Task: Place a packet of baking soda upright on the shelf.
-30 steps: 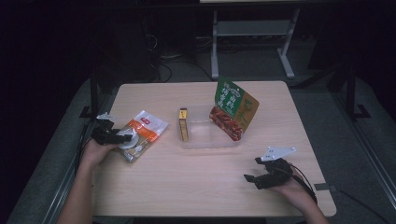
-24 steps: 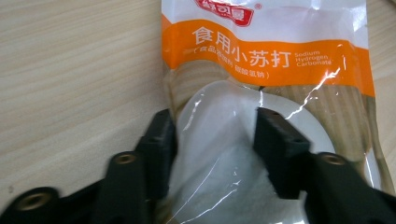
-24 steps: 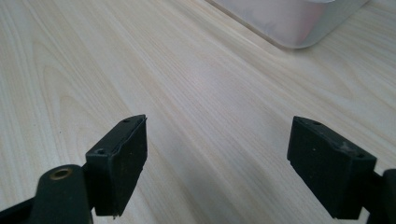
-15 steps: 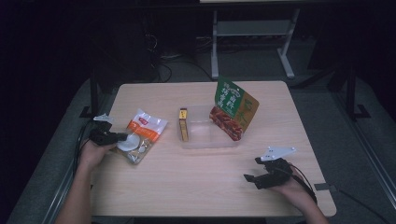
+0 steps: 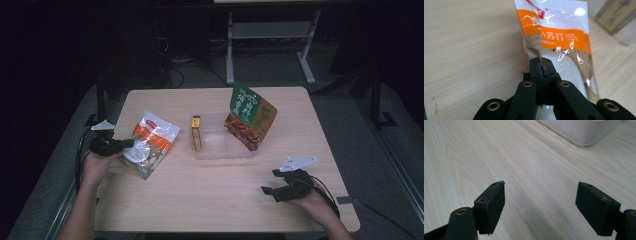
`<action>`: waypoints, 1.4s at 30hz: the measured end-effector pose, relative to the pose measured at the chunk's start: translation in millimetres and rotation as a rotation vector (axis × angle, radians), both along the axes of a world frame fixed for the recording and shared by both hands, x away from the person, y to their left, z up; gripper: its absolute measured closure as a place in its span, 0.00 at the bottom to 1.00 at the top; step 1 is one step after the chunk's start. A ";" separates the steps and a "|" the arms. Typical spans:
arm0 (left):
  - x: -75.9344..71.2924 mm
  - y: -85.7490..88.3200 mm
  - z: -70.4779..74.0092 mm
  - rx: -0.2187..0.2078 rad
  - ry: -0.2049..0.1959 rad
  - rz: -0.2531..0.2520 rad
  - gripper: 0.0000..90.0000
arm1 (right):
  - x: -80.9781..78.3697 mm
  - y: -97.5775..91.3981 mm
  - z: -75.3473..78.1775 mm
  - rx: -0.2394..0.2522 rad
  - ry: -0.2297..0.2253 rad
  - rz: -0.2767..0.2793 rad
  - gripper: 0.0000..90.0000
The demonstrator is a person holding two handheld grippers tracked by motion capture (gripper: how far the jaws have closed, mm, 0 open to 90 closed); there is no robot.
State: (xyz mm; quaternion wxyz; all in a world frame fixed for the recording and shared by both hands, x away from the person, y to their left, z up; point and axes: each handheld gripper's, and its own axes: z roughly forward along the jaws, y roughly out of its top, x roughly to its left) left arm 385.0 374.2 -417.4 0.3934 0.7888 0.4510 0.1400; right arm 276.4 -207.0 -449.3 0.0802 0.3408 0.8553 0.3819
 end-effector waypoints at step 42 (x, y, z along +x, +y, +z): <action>-88.6 -60.8 115.2 -0.126 -0.265 -0.265 0.99 | 6.7 11.4 14.3 0.100 0.011 0.032 0.33</action>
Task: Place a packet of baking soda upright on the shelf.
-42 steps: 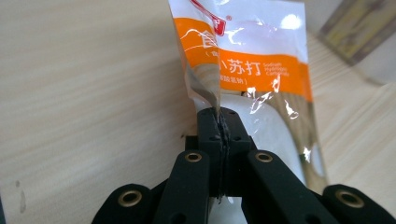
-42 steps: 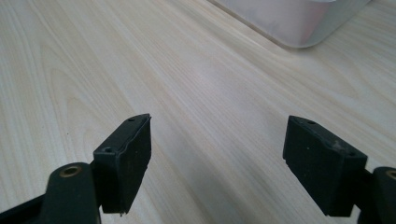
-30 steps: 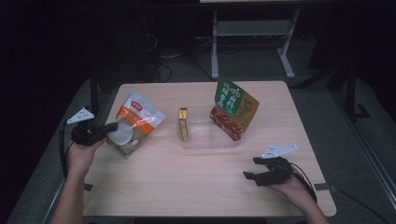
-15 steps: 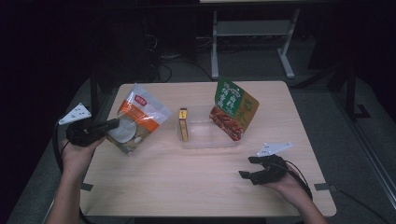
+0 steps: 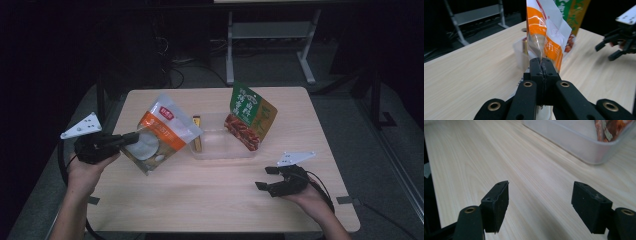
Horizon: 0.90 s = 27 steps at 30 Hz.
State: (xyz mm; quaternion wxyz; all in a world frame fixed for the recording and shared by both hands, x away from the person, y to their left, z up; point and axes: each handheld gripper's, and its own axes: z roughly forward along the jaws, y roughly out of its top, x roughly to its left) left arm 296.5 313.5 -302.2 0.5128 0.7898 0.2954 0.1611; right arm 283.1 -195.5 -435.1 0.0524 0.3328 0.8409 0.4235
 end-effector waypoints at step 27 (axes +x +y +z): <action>-0.3 -106.7 -26.8 -0.077 0.063 -0.233 0.99 | 21.0 74.7 44.6 0.283 -0.087 0.195 0.65</action>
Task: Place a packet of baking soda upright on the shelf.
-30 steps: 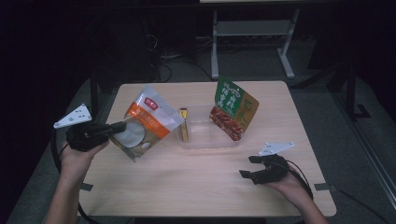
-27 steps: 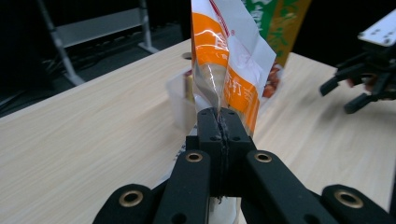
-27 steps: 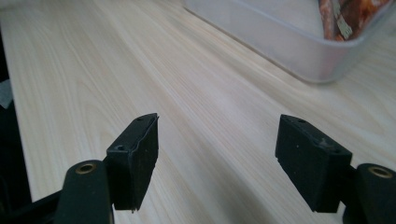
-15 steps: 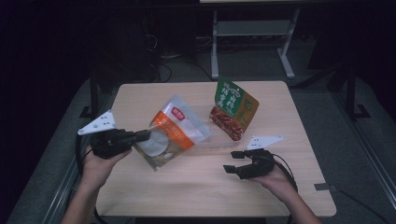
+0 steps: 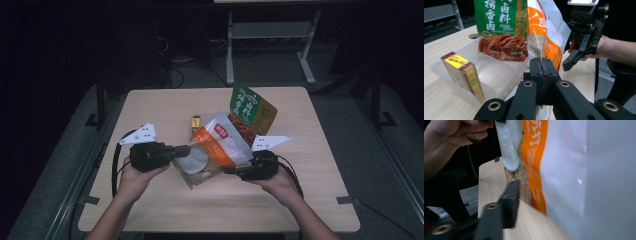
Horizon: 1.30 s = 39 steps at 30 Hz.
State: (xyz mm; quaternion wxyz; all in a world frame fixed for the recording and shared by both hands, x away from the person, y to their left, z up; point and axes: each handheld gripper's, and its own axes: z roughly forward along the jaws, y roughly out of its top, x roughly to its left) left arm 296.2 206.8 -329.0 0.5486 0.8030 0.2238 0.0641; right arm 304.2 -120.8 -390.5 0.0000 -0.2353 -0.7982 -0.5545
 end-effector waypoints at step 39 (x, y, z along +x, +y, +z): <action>19.2 -16.9 -56.0 0.168 0.050 0.036 0.58 | -10.0 -14.2 27.9 0.031 -0.079 0.046 0.99</action>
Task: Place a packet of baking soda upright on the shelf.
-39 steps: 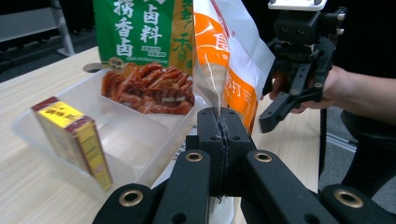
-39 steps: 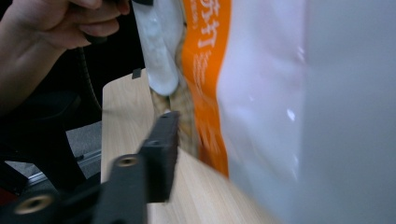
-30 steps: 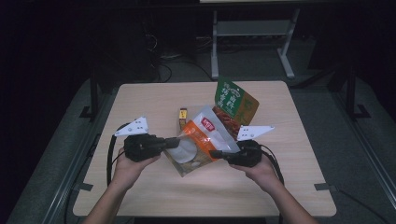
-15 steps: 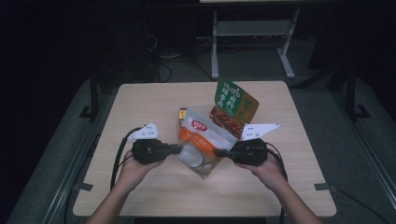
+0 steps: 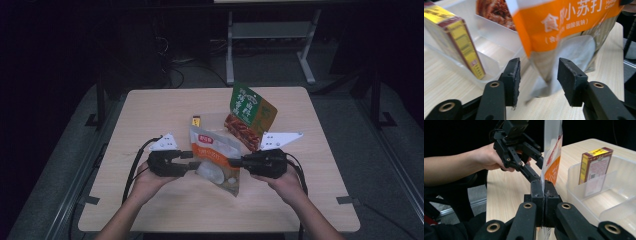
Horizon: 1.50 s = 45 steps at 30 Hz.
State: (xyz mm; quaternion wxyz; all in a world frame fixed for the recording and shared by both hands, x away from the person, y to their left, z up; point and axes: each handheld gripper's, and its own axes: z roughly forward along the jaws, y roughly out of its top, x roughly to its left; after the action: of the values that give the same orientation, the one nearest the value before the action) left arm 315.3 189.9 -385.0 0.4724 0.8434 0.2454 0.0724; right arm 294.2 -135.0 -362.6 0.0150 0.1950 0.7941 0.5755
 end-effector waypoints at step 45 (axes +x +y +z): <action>-31.4 67.4 -37.9 0.143 0.103 0.065 0.39 | 90.7 32.7 45.2 0.011 -0.030 -0.418 1.00</action>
State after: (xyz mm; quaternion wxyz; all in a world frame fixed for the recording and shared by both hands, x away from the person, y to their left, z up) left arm 284.0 257.4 -422.9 0.3952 0.8692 0.2908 0.0617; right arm 384.9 -102.3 -317.3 0.1449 0.3471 0.7328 0.5671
